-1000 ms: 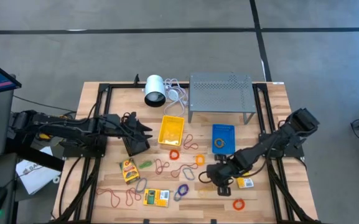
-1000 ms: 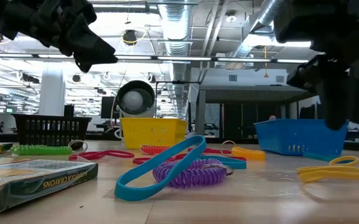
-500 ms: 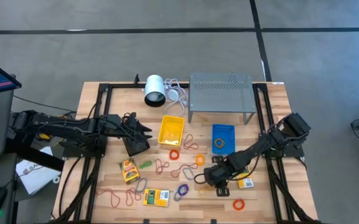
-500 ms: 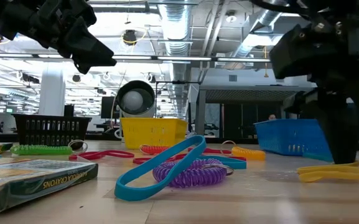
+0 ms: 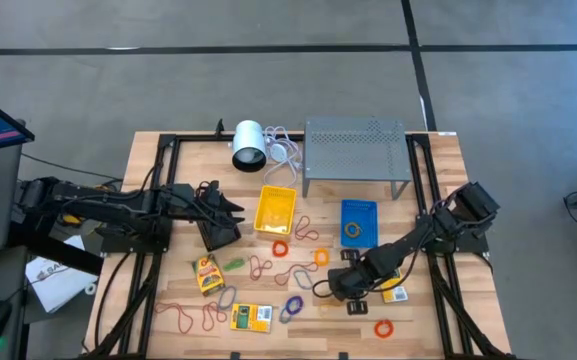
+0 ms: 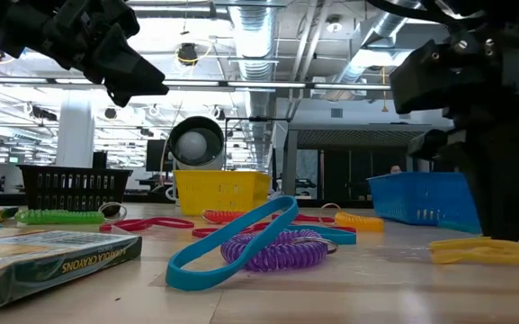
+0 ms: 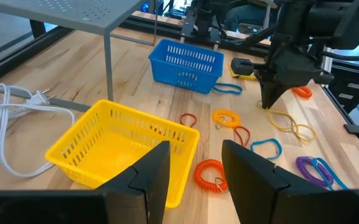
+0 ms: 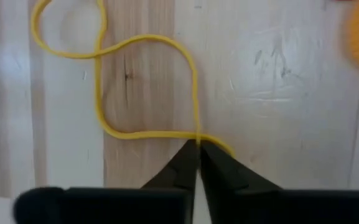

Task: Pick & Place Office Desk Supplies
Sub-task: Put the yellow rubber band into the yellow basket

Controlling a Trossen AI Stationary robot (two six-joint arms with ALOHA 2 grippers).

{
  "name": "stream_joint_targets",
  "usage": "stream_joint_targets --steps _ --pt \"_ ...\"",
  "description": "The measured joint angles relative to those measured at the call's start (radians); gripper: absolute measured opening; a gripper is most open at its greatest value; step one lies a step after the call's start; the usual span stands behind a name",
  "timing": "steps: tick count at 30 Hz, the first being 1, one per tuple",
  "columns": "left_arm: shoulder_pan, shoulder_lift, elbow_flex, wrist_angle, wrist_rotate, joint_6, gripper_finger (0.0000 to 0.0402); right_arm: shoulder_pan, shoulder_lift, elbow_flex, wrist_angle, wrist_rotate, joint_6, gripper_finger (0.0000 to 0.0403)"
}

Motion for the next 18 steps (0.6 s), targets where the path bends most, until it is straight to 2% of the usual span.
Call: stream_joint_targets --steps 9,18 --pt "0.0 0.0 0.0 0.005 0.0 -0.004 0.0142 0.008 -0.05 -0.007 0.003 0.051 0.042 0.0002" --pt "-0.007 0.001 0.0 0.058 0.02 -0.033 0.0142 -0.016 -0.296 -0.002 0.062 0.168 0.046 0.0001"
